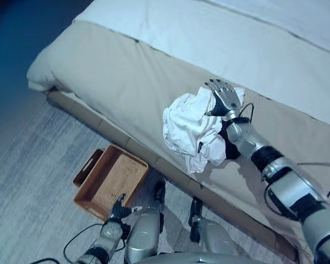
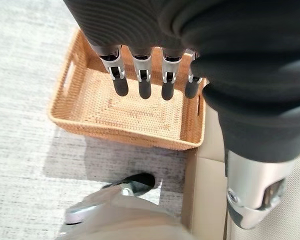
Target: Pick up clothes into the bucket
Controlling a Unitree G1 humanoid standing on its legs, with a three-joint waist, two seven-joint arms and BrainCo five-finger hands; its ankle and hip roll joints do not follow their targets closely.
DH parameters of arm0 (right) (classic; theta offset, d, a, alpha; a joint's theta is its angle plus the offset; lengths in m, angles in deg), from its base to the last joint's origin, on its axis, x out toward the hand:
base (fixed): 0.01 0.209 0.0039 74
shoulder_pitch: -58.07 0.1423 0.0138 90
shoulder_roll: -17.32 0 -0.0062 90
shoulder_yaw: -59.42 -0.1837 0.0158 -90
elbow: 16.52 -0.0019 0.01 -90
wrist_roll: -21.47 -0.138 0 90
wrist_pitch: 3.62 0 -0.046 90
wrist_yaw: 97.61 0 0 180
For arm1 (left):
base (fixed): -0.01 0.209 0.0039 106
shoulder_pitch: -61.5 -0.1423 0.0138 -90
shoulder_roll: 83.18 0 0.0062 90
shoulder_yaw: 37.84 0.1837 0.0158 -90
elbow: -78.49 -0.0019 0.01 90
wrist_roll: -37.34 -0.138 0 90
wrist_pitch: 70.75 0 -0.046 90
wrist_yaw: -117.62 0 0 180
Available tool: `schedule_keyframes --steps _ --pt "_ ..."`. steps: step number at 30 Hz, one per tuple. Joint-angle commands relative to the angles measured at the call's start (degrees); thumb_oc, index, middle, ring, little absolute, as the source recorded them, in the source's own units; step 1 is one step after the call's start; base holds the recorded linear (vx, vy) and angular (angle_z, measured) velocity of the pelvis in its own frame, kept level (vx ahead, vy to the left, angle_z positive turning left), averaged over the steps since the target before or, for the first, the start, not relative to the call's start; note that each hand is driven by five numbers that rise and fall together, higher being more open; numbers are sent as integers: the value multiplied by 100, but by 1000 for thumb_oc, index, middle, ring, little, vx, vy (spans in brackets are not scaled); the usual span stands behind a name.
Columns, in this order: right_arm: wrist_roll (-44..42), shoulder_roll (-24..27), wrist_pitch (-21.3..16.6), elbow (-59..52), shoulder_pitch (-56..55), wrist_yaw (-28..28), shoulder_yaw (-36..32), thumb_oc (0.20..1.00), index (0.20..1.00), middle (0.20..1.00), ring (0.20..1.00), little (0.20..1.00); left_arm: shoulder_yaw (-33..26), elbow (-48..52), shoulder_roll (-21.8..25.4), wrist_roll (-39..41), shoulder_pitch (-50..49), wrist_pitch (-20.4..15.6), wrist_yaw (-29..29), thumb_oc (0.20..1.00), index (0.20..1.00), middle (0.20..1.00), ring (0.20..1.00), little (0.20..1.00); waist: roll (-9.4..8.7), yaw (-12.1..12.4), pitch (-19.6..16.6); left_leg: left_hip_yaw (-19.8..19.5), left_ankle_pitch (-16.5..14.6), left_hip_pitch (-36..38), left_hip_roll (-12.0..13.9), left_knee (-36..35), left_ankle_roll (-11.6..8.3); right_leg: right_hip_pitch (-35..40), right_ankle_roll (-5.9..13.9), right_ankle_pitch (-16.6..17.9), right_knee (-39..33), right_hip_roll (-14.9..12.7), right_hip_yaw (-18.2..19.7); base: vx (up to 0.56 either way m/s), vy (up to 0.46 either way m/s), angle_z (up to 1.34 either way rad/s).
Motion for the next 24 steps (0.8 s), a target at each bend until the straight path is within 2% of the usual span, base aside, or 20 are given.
schedule_keyframes --steps 1,8,15,16,17,18,21,24 --pt "387 94 201 100 215 -67 222 1000 1000 1000 1000 1000 153 61 -41 252 25 -138 -107 1000 1000 1000 1000 1000 -216 0 -33 -195 -249 -196 -322 403 126 -394 331 371 329 -491 184 -47 44 12" --pt "373 -121 411 1412 416 -543 620 1000 1000 1000 1000 1000 431 204 -88 523 503 -121 -93 1000 1000 1000 1000 1000 -111 37 429 -246 -306 -844 -498 881 132 -982 277 265 803 -663 205 -54 26 11" --pt "35 -240 568 2109 662 -918 486 1000 1000 1000 1000 1000 505 343 -114 779 894 -39 -35 1000 1000 1000 1000 1000 27 62 747 -149 -488 -1702 -615 1683 172 -1787 156 119 1467 -747 323 -71 25 9" --pt "-50 -242 586 2172 699 -955 427 937 937 937 937 937 492 373 -111 819 938 -27 -44 1000 1000 1000 1000 1000 50 60 747 -135 -495 -1841 -631 1757 179 -1938 138 103 1552 -754 332 -52 9 3" --pt "-102 -244 572 2177 761 -973 417 514 514 514 514 514 488 380 -112 842 961 -7 -38 1000 1000 1000 1000 1000 79 51 747 -131 -482 -1939 -637 1794 172 -2044 128 101 1588 -758 351 -47 -3 1" --pt "-165 -220 560 2140 807 -922 363 200 200 200 200 200 486 390 -119 841 976 -18 -44 1000 1000 1000 1000 1000 86 39 747 -133 -466 -1987 -643 1795 161 -2075 122 92 1591 -759 346 -36 -11 -2" --pt "-747 -134 500 1704 903 -548 -39 200 200 200 200 200 432 489 -136 879 959 -12 -132 1000 1000 1000 1000 1000 86 -35 747 -111 -421 -2039 -618 1765 144 -2184 120 101 1598 -757 372 -7 2 1" --pt "-1486 80 284 623 867 -16 -577 200 200 200 200 200 362 591 -135 813 837 -37 -234 1000 1000 1000 1000 1000 38 -130 747 -56 -407 -1937 -572 1679 138 -2134 145 119 1526 -741 410 -12 11 -1"
